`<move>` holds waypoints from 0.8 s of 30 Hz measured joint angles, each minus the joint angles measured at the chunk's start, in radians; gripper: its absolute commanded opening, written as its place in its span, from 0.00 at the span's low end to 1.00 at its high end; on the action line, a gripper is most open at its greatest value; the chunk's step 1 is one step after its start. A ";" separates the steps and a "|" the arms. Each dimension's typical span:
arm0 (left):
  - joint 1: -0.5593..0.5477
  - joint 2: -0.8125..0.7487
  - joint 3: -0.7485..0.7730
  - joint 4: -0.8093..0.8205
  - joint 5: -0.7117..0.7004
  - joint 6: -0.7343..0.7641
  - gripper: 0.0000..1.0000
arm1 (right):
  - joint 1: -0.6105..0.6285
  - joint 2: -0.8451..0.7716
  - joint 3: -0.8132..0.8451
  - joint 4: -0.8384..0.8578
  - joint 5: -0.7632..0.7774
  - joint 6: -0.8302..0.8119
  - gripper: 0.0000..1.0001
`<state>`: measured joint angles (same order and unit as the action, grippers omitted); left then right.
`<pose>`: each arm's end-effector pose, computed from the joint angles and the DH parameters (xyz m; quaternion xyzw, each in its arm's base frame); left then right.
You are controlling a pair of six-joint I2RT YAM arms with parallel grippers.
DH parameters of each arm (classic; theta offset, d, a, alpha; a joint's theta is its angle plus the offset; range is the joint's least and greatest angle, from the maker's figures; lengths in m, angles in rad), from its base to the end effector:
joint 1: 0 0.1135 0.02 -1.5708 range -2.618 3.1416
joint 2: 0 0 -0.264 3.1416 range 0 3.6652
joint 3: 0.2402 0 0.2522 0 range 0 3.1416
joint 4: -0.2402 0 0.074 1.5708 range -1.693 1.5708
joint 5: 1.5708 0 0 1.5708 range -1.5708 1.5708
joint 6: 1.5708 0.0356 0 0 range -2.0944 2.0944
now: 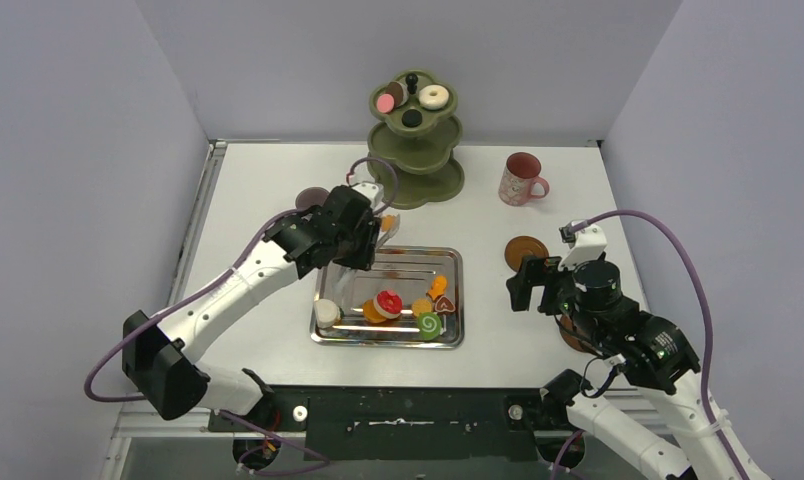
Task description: Serve the afternoon tea
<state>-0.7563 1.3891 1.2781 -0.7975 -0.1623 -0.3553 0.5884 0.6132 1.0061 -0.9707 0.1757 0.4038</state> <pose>0.2145 -0.1945 0.3196 0.1619 0.9289 -0.1059 0.3157 0.0856 0.0496 0.3551 -0.0391 0.8760 0.1580 0.4540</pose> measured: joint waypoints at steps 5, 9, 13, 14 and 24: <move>0.096 -0.010 0.004 0.056 -0.010 -0.004 0.24 | 0.000 0.000 -0.003 0.006 0.000 0.000 1.00; 0.164 0.011 0.055 0.107 -0.010 -0.003 0.24 | 0.000 0.000 -0.003 0.006 0.000 0.000 1.00; 0.216 0.075 0.152 0.174 -0.003 -0.002 0.24 | 0.000 0.000 -0.003 0.005 0.000 0.002 1.00; 0.226 0.098 0.182 0.187 0.000 0.000 0.24 | 0.000 0.000 -0.003 0.005 0.000 0.003 1.00; 0.275 0.295 0.376 0.251 0.032 0.002 0.24 | 0.000 -0.003 0.001 0.003 0.002 0.011 1.00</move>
<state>-0.4812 1.6844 1.6539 -0.5465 -0.1299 -0.3538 0.5884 0.6102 1.0073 -0.9672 0.1780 0.4149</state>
